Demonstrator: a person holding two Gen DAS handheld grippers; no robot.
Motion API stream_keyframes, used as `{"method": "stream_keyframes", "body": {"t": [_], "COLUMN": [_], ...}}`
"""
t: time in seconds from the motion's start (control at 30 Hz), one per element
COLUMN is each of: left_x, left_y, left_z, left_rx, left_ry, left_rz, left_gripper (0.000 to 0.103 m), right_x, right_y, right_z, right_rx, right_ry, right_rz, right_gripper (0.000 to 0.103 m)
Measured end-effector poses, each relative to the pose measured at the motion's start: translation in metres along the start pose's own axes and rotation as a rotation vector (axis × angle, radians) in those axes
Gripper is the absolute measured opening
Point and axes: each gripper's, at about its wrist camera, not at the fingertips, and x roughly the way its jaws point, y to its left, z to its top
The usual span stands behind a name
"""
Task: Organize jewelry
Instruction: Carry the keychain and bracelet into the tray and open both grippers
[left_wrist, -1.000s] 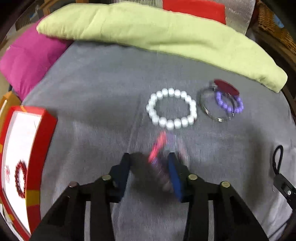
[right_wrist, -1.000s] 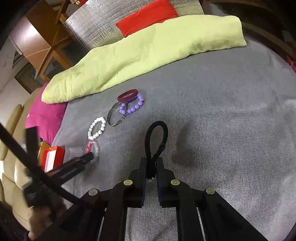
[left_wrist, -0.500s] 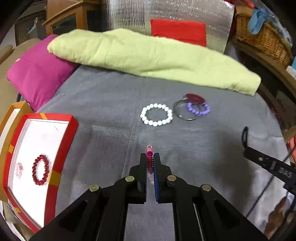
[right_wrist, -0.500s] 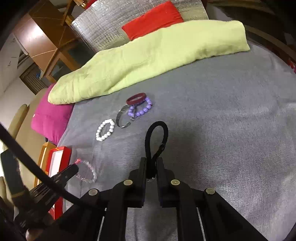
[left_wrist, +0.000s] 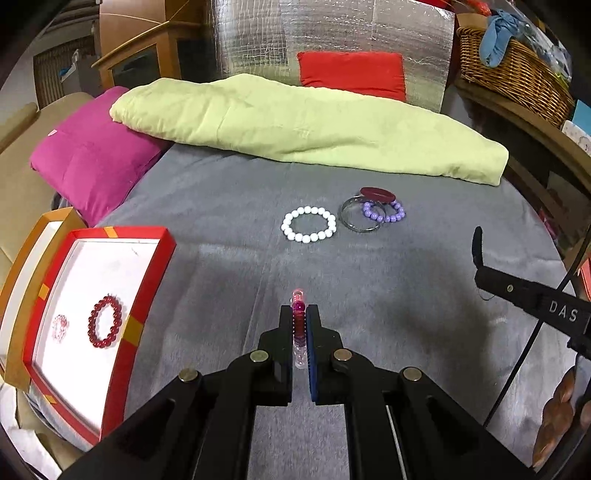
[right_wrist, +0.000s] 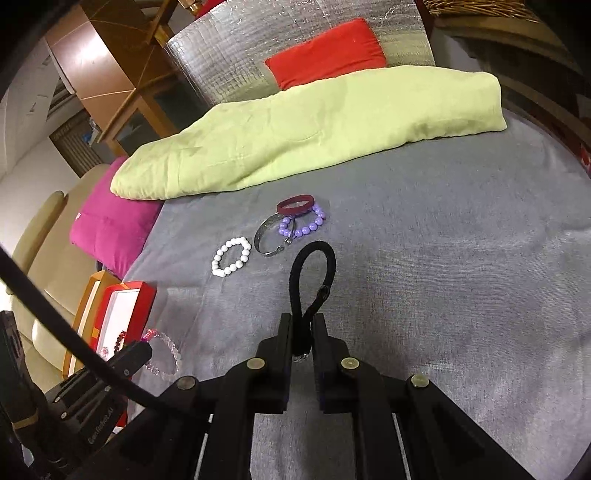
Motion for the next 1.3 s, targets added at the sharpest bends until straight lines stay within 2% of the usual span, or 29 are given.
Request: {"method": "stream_keyframes", "body": {"t": [0.5,0.77,1.3], "left_x": [-0.004,-0.006,0.003], "left_y": [0.03,0.042,0.072], "left_z": [-0.009,-0.011,-0.018], "left_rx": [-0.046,-0.068,-0.121], "left_ry": [0.007,-0.009,-0.007], "left_rz": [0.042,0.036,0.047], "left_gripper": [0.007,0.007,0.007], "right_x": [0.003,0.004,0.017], "right_y": [0.015,0.016,0.03], "right_z": [-0.008,-0.008,-0.015], "right_rx": [-0.061,-0.068,-0.134], "right_ry": [0.014,0.013,0.032], "right_rz": [-0.015,-0.016,-0.073], "right_gripper": [0.01,0.01,0.01]}}
